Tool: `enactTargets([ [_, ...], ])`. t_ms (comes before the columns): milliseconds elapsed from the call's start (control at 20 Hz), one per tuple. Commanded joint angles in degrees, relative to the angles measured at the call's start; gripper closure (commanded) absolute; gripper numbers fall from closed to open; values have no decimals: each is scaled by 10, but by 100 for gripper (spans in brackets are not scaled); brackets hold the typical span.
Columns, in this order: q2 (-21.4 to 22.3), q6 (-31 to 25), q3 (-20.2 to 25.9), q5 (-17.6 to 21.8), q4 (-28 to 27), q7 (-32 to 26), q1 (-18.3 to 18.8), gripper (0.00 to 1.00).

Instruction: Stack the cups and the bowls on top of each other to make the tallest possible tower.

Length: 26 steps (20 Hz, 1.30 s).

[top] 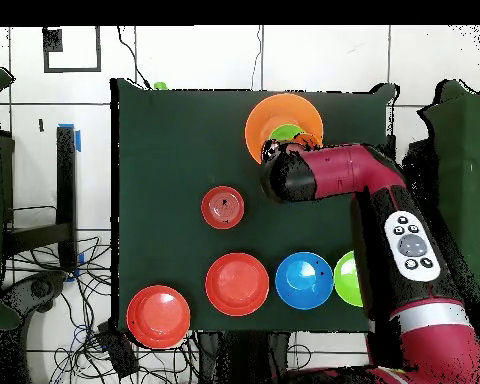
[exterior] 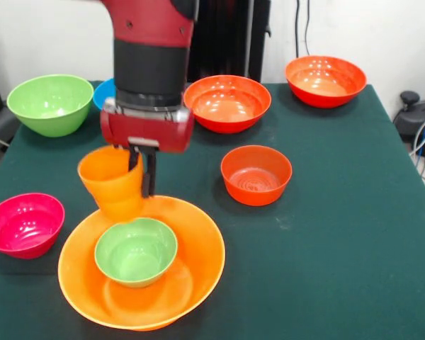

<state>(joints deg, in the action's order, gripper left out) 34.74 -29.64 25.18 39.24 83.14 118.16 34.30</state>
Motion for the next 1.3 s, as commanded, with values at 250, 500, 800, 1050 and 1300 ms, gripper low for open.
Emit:
enactTargets([
  [250, 35, -197, 77, -31, -24, -235, 13, 100],
  [500, 34, -226, 92, -42, -44, -244, 17, 100],
  [800, -5, -198, 89, -36, -40, -206, 17, 100],
  [1050, -57, -144, 90, -16, -53, -184, 12, 100],
  [1300, -72, -155, 80, 6, -70, -193, 5, 100],
])
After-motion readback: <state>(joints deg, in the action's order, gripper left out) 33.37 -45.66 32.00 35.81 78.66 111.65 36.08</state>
